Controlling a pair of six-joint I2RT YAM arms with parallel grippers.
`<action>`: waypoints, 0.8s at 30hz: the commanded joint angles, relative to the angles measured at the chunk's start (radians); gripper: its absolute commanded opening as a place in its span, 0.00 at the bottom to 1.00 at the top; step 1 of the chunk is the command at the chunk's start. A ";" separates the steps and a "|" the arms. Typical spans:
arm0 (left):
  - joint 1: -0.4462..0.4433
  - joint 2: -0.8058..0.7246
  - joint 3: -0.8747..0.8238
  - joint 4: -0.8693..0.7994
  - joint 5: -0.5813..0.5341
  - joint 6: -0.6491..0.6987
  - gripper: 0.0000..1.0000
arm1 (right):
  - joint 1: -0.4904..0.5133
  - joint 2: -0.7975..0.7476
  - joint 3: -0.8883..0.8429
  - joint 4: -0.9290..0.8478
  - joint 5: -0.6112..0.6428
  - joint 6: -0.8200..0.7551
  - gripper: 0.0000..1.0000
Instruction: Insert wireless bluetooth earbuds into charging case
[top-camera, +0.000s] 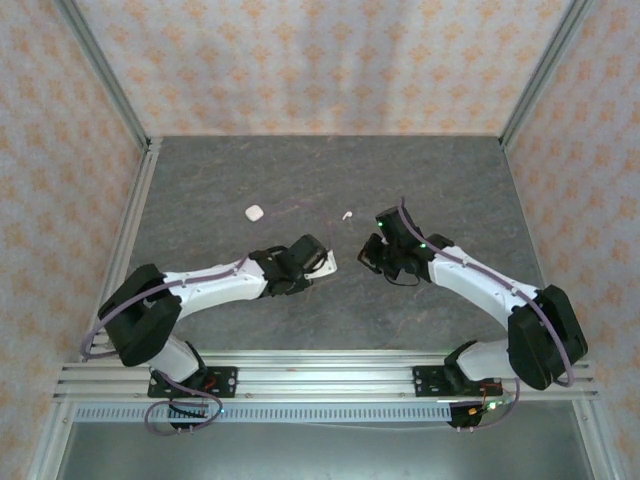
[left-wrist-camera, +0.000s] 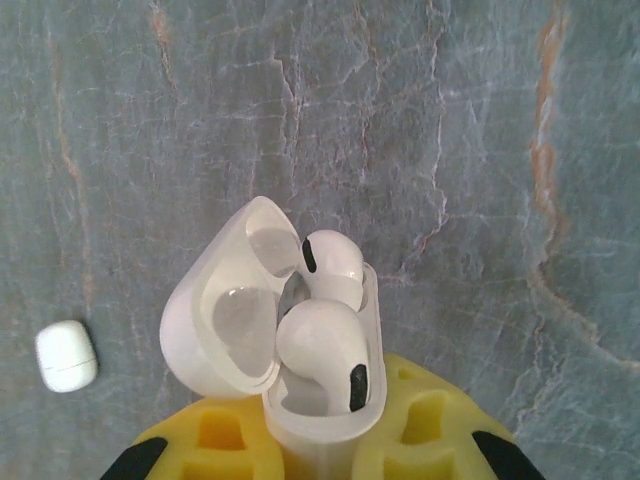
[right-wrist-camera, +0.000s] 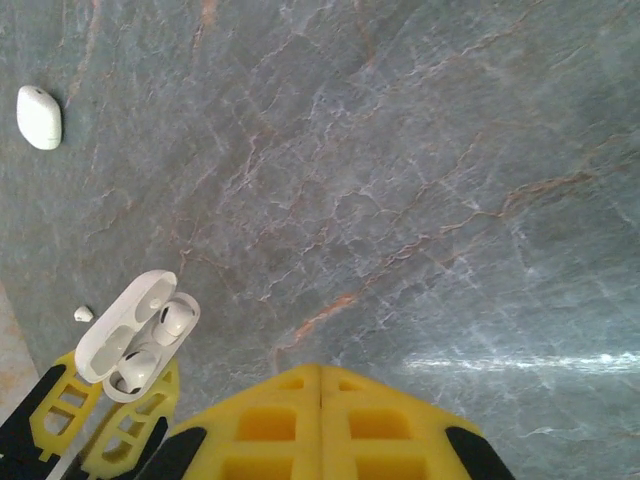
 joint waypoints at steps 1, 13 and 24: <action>-0.027 0.010 0.061 -0.100 -0.153 0.089 0.00 | -0.011 -0.030 -0.007 0.021 -0.012 -0.031 0.00; 0.229 -0.339 -0.072 0.049 0.699 -0.077 0.00 | 0.028 -0.116 -0.067 0.358 -0.223 -0.049 0.29; 0.292 -0.439 -0.052 0.041 0.983 -0.156 0.00 | 0.195 -0.108 0.153 0.164 -0.121 -0.337 0.38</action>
